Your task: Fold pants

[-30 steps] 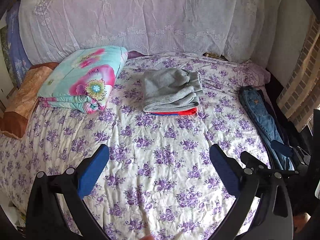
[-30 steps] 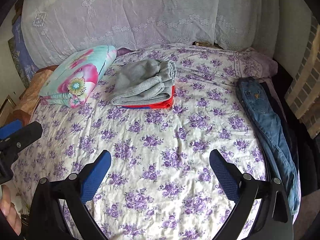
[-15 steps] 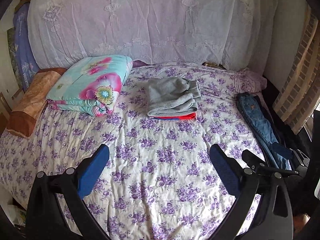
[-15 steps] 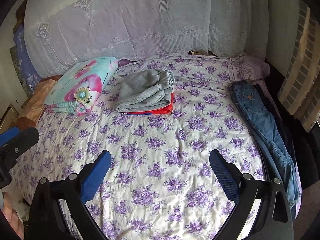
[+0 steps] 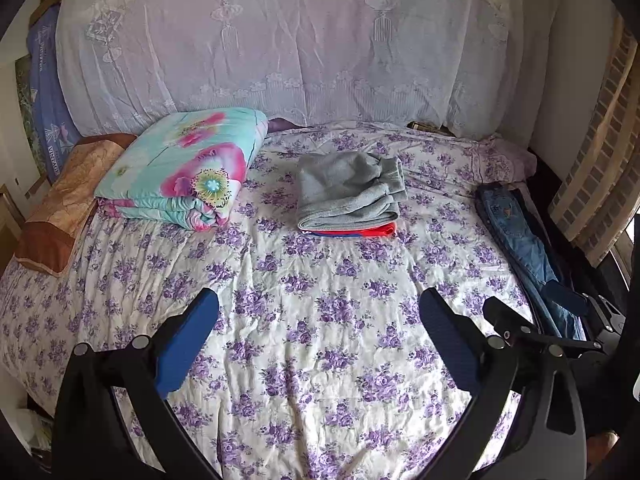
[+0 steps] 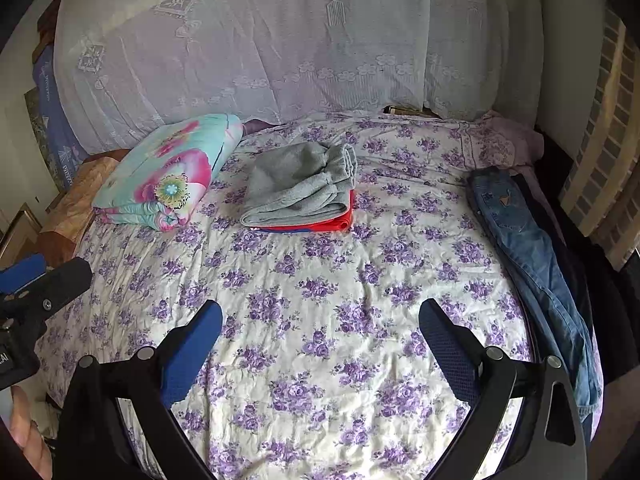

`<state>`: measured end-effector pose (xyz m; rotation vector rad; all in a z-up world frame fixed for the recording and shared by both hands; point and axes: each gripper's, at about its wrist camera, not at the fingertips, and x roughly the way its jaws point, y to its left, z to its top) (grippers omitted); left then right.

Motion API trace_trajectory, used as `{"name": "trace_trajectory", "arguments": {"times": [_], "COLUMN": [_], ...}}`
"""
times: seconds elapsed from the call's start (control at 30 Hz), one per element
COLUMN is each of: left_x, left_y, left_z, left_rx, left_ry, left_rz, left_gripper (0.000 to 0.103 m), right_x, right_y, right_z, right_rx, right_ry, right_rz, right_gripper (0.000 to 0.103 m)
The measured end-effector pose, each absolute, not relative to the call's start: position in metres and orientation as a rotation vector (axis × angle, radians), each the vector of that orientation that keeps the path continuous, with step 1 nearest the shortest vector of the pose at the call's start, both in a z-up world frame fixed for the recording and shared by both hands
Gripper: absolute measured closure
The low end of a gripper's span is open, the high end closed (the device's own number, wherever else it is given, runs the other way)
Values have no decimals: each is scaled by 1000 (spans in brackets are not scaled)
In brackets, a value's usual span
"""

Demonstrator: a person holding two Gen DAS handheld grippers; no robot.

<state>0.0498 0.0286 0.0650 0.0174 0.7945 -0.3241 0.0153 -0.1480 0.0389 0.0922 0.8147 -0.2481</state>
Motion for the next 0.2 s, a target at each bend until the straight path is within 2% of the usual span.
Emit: {"name": "trace_trajectory", "arguments": {"times": [0.2], "left_x": [52], "left_y": [28], "left_z": [63], "left_rx": [12], "left_ry": [801], "left_rz": [-328], "left_gripper": [5], "right_x": [16], "right_y": [-148], "right_z": [39], "right_rx": [91], "right_ry": [813], "right_rz": [-246], "right_gripper": [4]}}
